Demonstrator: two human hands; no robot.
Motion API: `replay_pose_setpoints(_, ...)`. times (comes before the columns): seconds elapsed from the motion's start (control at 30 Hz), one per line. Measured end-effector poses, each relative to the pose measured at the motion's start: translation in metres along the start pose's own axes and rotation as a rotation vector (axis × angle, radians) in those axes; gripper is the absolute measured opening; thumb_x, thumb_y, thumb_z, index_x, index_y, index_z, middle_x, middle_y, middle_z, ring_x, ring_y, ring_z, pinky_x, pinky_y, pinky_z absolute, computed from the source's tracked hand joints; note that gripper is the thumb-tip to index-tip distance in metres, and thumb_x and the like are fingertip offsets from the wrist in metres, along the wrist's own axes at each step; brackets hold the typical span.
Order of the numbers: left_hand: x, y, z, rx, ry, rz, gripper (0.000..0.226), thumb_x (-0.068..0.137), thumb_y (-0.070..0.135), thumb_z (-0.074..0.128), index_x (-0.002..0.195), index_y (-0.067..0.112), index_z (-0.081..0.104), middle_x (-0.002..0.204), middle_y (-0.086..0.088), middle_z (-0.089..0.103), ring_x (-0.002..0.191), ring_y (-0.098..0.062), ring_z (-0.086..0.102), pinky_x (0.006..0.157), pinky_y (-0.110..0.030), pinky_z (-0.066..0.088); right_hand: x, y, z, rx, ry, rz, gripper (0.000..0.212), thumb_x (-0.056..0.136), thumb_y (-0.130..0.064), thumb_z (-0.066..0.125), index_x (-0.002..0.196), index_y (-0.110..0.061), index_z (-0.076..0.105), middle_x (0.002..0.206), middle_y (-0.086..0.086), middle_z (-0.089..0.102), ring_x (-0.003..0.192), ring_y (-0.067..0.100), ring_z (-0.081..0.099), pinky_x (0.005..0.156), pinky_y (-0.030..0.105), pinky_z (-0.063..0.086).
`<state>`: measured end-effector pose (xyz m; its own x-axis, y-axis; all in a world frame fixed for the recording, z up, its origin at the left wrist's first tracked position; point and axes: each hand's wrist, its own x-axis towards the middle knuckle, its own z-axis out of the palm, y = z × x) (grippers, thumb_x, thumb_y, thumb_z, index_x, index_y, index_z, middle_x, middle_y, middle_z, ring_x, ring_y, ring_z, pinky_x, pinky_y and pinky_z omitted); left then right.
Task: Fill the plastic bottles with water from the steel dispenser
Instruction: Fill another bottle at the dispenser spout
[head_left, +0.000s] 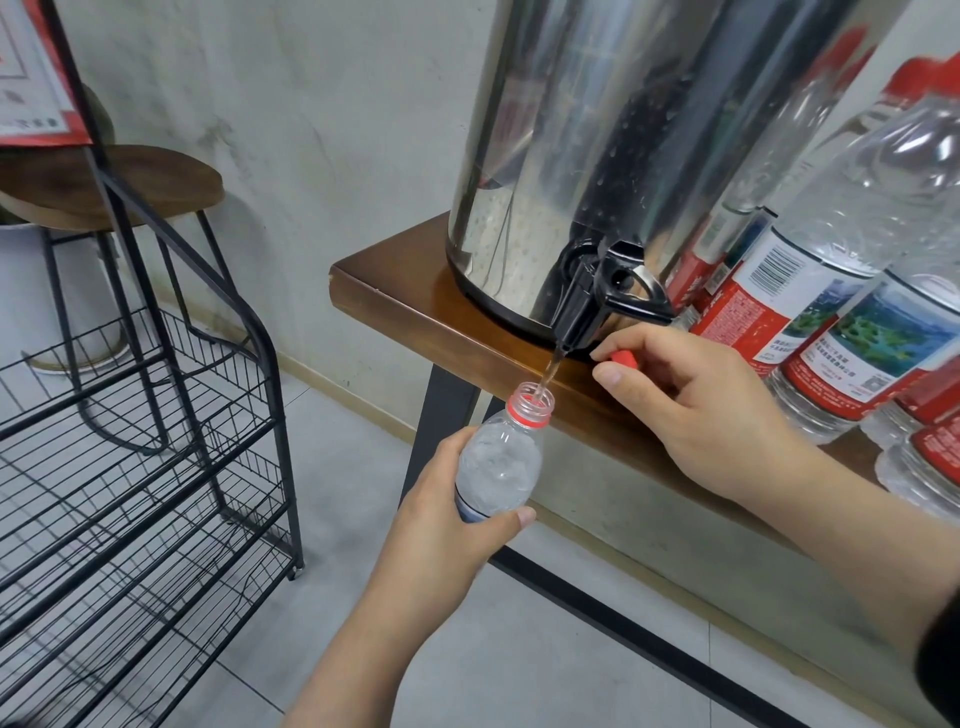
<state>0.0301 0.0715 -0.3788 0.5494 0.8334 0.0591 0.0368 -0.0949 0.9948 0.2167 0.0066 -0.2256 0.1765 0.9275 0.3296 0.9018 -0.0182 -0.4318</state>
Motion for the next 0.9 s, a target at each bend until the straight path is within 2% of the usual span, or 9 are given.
replay_pose_setpoints(0.13, 0.001, -0.002, 0.0, 0.001, 0.0, 0.001, 0.069, 0.079, 0.032, 0.086, 0.133, 0.049, 0.047, 0.125, 0.024, 0.059, 0.119, -0.003, 0.057, 0.082, -0.004, 0.049, -0.003, -0.001, -0.001, 0.029, 0.063, -0.038, 0.025, 0.093, -0.062, 0.051, 0.091, -0.039, 0.062, 0.091, -0.02, 0.062, 0.084, 0.007, 0.059, 0.068, 0.012, 0.041)
replay_pose_setpoints(0.23, 0.001, -0.003, 0.0, -0.005, -0.005, -0.003, 0.069, 0.079, 0.033, 0.087, 0.133, 0.05, 0.047, 0.124, 0.024, 0.061, 0.12, -0.005, 0.058, 0.084, -0.007, 0.051, -0.004, 0.002, -0.002, 0.082, 0.127, -0.034, 0.022, 0.093, -0.053, 0.045, 0.08, -0.039, 0.055, 0.074, -0.01, 0.059, 0.068, 0.011, 0.055, 0.062, 0.022, 0.041)
replay_pose_setpoints(0.33, 0.001, -0.004, 0.0, 0.003, 0.001, 0.005, 0.068, 0.079, 0.033, 0.086, 0.132, 0.05, 0.048, 0.123, 0.023, 0.062, 0.119, -0.005, 0.059, 0.084, -0.007, 0.05, -0.008, 0.002, -0.003, 0.111, 0.164, -0.036, 0.03, 0.096, -0.049, 0.04, 0.074, -0.032, 0.05, 0.062, -0.004, 0.055, 0.058, 0.015, 0.053, 0.057, 0.037, 0.044)
replay_pose_setpoints(0.37, 0.001, -0.004, 0.0, 0.003, 0.003, 0.007, 0.067, 0.079, 0.032, 0.086, 0.131, 0.05, 0.048, 0.122, 0.023, 0.062, 0.118, -0.004, 0.059, 0.084, -0.007, 0.05, -0.009, 0.0, -0.004, 0.115, 0.179, -0.04, 0.03, 0.096, -0.048, 0.041, 0.072, -0.032, 0.05, 0.059, -0.002, 0.056, 0.055, 0.017, 0.055, 0.056, 0.037, 0.044)
replay_pose_setpoints(0.47, 0.001, -0.004, 0.001, 0.012, -0.002, 0.006, 0.068, 0.079, 0.034, 0.086, 0.132, 0.051, 0.047, 0.124, 0.024, 0.061, 0.119, -0.004, 0.059, 0.083, -0.007, 0.05, -0.013, -0.007, -0.008, 0.218, 0.249, -0.016, 0.026, 0.095, -0.047, 0.047, 0.078, -0.03, 0.058, 0.061, 0.006, 0.06, 0.046, 0.018, 0.055, 0.05, 0.027, 0.044)
replay_pose_setpoints(0.57, 0.001, -0.004, 0.002, 0.015, 0.0, 0.007, 0.068, 0.08, 0.035, 0.086, 0.132, 0.052, 0.046, 0.123, 0.024, 0.061, 0.119, -0.004, 0.059, 0.083, -0.007, 0.05, -0.015, -0.017, -0.018, 0.263, 0.299, -0.056, 0.023, 0.101, -0.042, 0.046, 0.09, -0.03, 0.063, 0.067, 0.007, 0.056, 0.055, 0.026, 0.054, 0.052, 0.036, 0.043)
replay_pose_setpoints(0.67, 0.001, -0.004, 0.002, 0.024, 0.006, 0.01, 0.067, 0.079, 0.037, 0.086, 0.129, 0.056, 0.045, 0.122, 0.027, 0.061, 0.117, 0.0, 0.059, 0.084, -0.012, 0.052, -0.014, -0.033, -0.03, 0.197, 0.353, -0.123, 0.025, 0.103, -0.034, 0.042, 0.09, -0.029, 0.062, 0.066, 0.002, 0.055, 0.056, 0.02, 0.052, 0.055, 0.04, 0.043)
replay_pose_setpoints(0.77, 0.001, -0.005, 0.003, 0.021, 0.009, 0.01, 0.068, 0.079, 0.036, 0.086, 0.129, 0.057, 0.046, 0.122, 0.029, 0.061, 0.117, 0.002, 0.059, 0.089, -0.016, 0.052, -0.01, -0.048, -0.041, 0.133, 0.361, -0.131, 0.024, 0.098, -0.032, 0.045, 0.085, -0.029, 0.064, 0.063, -0.004, 0.057, 0.055, 0.017, 0.051, 0.053, 0.032, 0.041)
replay_pose_setpoints(0.9, 0.001, -0.005, 0.003, 0.027, 0.005, 0.007, 0.07, 0.079, 0.036, 0.087, 0.132, 0.055, 0.045, 0.123, 0.029, 0.06, 0.118, 0.002, 0.058, 0.088, -0.014, 0.053, -0.008, -0.066, -0.05, 0.083, 0.355, -0.168, 0.02, 0.097, -0.024, 0.051, 0.09, -0.027, 0.069, 0.071, -0.004, 0.062, 0.05, 0.013, 0.055, 0.042, 0.015, 0.037)
